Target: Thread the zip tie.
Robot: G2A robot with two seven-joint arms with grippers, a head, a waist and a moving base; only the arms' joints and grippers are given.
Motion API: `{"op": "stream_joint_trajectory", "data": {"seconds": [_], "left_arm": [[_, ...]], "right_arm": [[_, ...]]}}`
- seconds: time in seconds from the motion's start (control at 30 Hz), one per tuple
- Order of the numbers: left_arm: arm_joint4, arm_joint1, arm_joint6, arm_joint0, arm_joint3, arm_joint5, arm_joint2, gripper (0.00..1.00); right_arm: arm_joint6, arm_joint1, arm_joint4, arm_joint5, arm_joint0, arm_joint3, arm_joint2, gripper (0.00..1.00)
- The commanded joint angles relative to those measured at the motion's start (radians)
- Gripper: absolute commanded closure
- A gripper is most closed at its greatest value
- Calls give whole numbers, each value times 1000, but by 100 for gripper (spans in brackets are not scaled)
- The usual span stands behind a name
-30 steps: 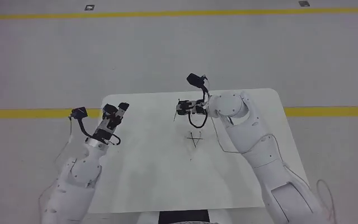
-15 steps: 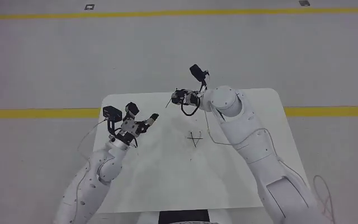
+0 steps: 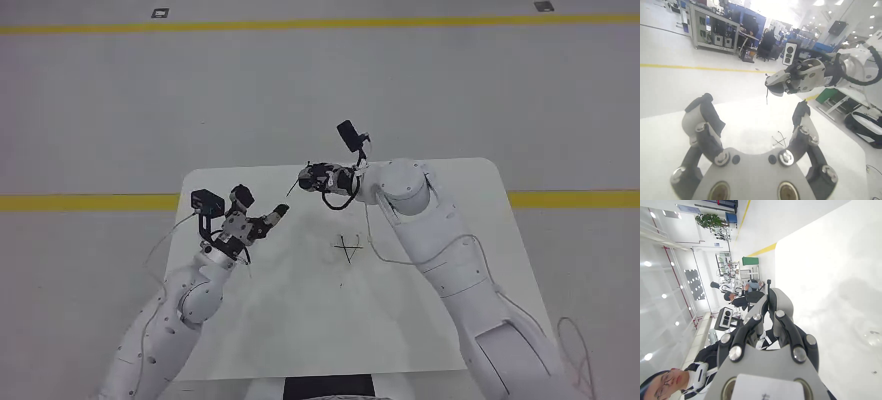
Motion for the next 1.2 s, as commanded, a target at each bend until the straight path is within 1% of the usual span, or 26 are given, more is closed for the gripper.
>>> {"op": "stream_joint_trajectory", "data": {"seconds": [0.0,0.07,0.1,0.17,0.27,0.33,0.57,0.63,0.77,0.8,0.83,0.87,0.9,0.93,0.97,1.0,1.03,1.17], "left_arm": [[0,0,0,0,0,0,0,0],[-1,0,-2,0,0,3,2,0],[16,-1,-6,-2,-5,-1,10,0],[30,-2,11,-4,-4,3,17,0],[48,-7,21,-23,4,21,38,0],[54,-10,22,-34,9,22,48,0],[53,-10,16,-35,8,18,51,0],[48,-10,16,-38,9,17,49,0],[44,-12,12,-48,20,14,50,0],[43,-12,10,-50,24,13,50,13],[44,-13,8,-53,28,14,52,21],[43,-13,5,-55,32,16,53,49],[40,-14,0,-57,35,20,54,53],[43,-14,-6,-58,36,20,56,53],[44,-14,-8,-59,37,18,56,55],[38,-14,-8,-58,39,18,56,61],[36,-15,-9,-58,40,18,56,63],[40,-15,-13,-58,44,15,58,64]], "right_arm": [[0,0,-1,0,0,0,0,100],[0,0,-1,0,0,0,0,100],[-13,0,2,-8,-9,-5,-3,100],[-18,-1,9,-10,-17,-14,-11,100],[-10,-3,43,-6,-15,-16,-15,100],[0,-3,58,-6,-12,-12,-17,100],[0,-3,58,-6,-12,-12,-17,100],[-19,-3,54,-14,-23,-16,-20,100],[-42,0,53,-8,-36,-30,-24,100],[-44,0,53,-8,-37,-32,-25,100],[-45,1,52,-9,-38,-34,-25,100],[-46,2,51,-9,-39,-36,-25,100],[-44,3,51,-9,-40,-39,-24,100],[-43,5,50,-10,-41,-42,-23,100],[-42,6,52,-11,-43,-44,-21,100],[-40,8,55,-13,-45,-48,-18,100],[-39,9,55,-13,-46,-51,-16,100],[-31,14,62,-18,-52,-66,-10,100]]}}
